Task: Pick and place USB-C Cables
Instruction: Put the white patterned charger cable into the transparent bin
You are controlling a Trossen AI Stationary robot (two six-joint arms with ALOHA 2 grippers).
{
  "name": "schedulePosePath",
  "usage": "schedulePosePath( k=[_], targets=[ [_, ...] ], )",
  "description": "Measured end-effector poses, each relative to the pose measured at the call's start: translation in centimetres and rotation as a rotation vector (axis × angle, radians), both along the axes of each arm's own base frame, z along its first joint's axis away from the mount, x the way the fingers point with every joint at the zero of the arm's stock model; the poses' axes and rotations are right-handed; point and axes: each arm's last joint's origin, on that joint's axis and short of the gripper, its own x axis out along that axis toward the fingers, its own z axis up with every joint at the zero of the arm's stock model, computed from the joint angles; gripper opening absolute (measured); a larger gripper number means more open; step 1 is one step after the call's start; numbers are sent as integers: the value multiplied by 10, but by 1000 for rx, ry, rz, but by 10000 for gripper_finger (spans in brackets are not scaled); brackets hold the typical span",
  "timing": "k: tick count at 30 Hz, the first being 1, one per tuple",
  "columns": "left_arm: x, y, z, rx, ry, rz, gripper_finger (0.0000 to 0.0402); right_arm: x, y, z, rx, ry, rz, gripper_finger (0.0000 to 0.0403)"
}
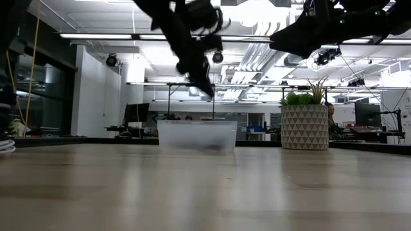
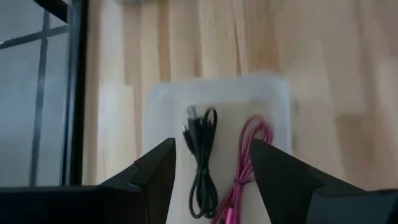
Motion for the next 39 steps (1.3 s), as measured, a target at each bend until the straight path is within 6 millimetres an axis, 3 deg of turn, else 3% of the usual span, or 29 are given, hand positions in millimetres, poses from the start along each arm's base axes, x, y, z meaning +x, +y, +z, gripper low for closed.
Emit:
schedulePosePath(
  k=[7,12,18,24,29,39],
  targets=[
    [-24,-19,53,-216,-299,-31,189,0,0,-1,-23,15,-7,204],
    [-66,-39,68,-207,-622,-61,188,0,0,-1,-24,15,-7,204],
    [-127,-65,44,-158,-953,-86,188,0,0,-1,-24,15,-7,204],
    [-167,-86,18,-120,-1165,-145,188,0,0,1,-29,-5,-7,204],
    [-184,-94,4,-120,-1209,-139,188,0,0,2,-15,-14,-8,204],
    [-191,-97,9,-113,-1251,-146,188,0,0,2,5,-19,-8,204]
  ],
)
